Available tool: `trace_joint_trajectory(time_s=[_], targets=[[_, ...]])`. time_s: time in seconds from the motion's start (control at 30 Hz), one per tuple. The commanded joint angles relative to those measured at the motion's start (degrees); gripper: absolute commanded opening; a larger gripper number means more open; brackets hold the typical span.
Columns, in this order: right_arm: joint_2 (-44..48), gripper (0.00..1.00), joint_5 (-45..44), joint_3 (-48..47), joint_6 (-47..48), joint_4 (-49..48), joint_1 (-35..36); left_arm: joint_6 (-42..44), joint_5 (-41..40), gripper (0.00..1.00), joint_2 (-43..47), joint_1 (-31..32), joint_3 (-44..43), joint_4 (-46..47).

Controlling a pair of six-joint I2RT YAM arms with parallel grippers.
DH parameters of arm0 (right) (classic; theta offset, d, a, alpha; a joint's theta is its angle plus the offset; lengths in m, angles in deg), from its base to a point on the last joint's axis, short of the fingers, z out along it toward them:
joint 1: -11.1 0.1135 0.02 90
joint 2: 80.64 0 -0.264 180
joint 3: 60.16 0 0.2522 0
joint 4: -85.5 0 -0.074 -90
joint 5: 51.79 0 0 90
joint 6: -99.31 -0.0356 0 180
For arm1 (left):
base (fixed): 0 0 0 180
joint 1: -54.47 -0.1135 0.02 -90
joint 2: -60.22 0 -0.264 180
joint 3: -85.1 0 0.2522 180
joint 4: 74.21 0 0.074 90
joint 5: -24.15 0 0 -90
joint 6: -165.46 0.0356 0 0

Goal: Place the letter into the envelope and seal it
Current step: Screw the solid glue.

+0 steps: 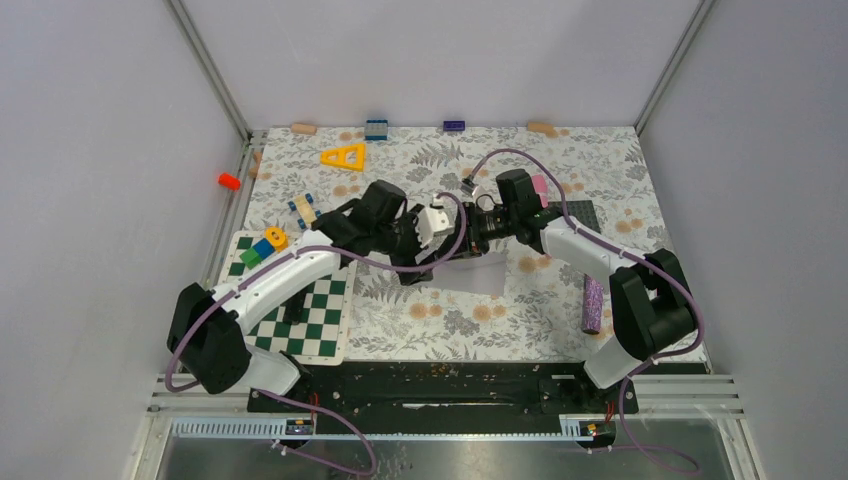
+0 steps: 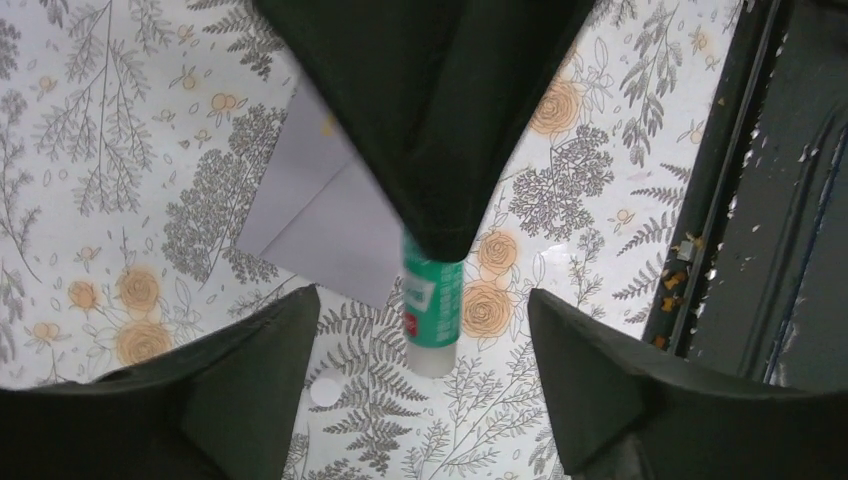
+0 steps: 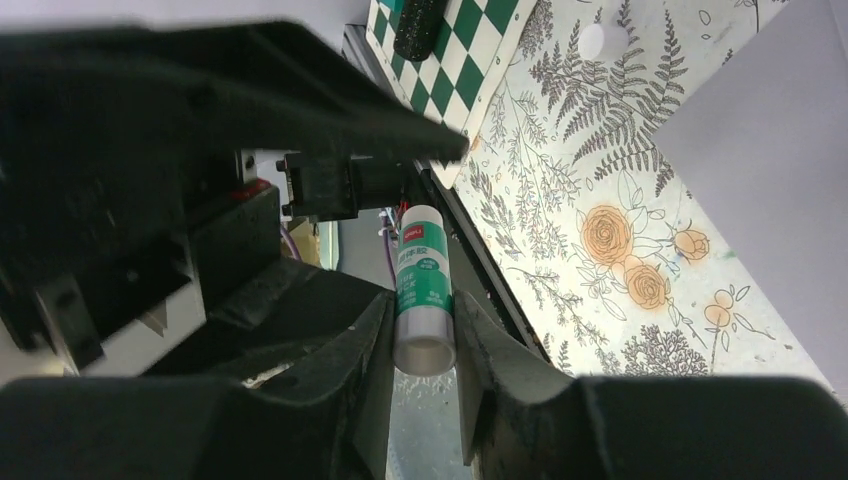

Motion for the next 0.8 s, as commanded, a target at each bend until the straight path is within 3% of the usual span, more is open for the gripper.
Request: trace_joint_trajectory(time_s=[0.0, 0.1, 0.3, 0.47, 0.57, 0.77], targets=[[2.8, 0.24, 2.1, -2.4, 2.5, 0.7, 0.0, -4.2, 10.6, 0.86, 3.5, -7.2, -0.5, 4.7], [4.3, 0.23, 3.0, -2.3, 1.8, -0.2, -1.4, -8.6, 23.0, 0.99, 4.3, -14.6, -1.6, 6.9], [6.6, 0.22, 8.9, 0.7, -12.3, -19.2, -5.6, -21.3, 41.0, 0.99, -0.4, -19.6, -5.8, 12.1], [8.1, 0.22, 8.5, 2.9, -16.5, -26.5, -8.5, -51.0, 44.9, 0.99, -1.6, -19.5, 3.8, 44.6], [7.7, 0.22, 8.9, 5.4, -22.7, -35.0, -10.1, -61.7, 44.6, 0.99, -1.9, -19.4, 8.3, 59.4], [7.1, 0.21, 8.0, 6.0, -21.9, -34.9, -10.5, -52.0, 38.4, 0.98, -1.4, -17.9, 5.8, 45.6]])
